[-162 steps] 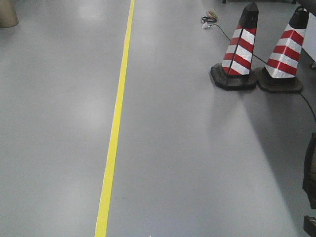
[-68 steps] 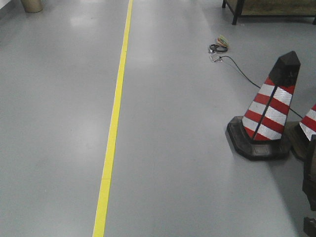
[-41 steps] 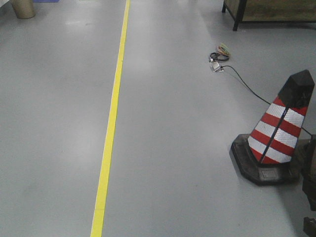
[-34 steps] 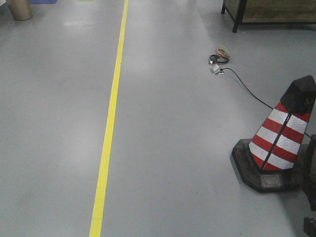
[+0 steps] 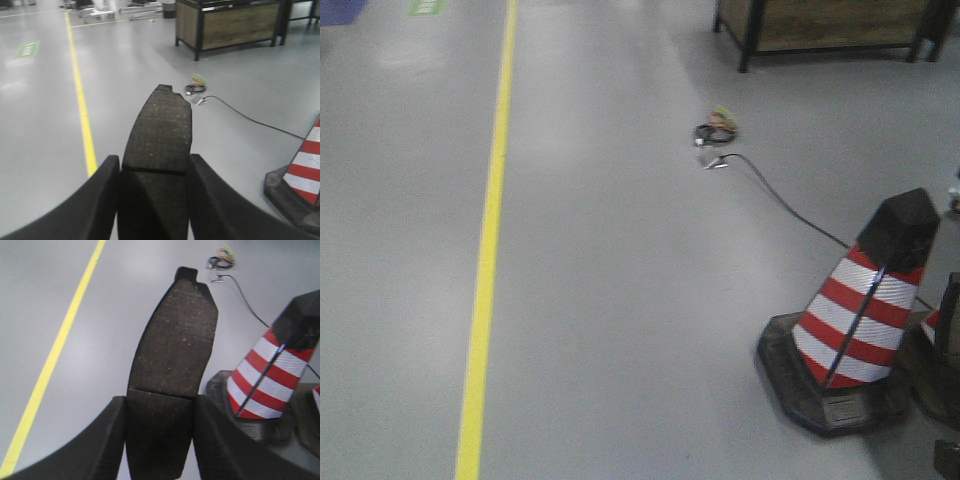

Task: Move and align brake pads A on conveyor
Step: 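Drive past the striped cones toward the dark conveyor belt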

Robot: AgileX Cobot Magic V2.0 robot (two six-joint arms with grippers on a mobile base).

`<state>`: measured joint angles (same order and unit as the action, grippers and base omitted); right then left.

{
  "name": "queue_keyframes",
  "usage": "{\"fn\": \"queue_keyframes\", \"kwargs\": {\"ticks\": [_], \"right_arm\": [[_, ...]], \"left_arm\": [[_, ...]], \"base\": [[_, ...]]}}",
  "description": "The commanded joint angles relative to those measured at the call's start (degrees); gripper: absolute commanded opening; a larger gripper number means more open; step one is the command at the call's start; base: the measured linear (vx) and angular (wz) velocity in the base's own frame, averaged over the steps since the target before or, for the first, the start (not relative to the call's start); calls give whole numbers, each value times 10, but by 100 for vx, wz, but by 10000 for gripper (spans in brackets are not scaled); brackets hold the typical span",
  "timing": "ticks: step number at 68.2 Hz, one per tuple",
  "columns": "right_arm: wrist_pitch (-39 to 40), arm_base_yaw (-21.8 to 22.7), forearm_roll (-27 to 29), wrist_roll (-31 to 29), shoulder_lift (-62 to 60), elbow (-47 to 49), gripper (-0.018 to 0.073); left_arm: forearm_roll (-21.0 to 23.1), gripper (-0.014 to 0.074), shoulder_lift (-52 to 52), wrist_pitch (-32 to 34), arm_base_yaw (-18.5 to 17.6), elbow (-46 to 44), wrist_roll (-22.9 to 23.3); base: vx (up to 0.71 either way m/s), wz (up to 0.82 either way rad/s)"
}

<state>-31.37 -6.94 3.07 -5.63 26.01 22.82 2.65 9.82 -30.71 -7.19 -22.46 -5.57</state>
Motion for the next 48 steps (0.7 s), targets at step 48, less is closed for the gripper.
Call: {"fn": "queue_keyframes", "kwargs": {"ticks": [48], "right_arm": [[48, 1, -2, -3, 1, 18, 4]], "left_arm": [[6, 146, 7, 59, -4, -15, 5]], "base": [[32, -74]]}}
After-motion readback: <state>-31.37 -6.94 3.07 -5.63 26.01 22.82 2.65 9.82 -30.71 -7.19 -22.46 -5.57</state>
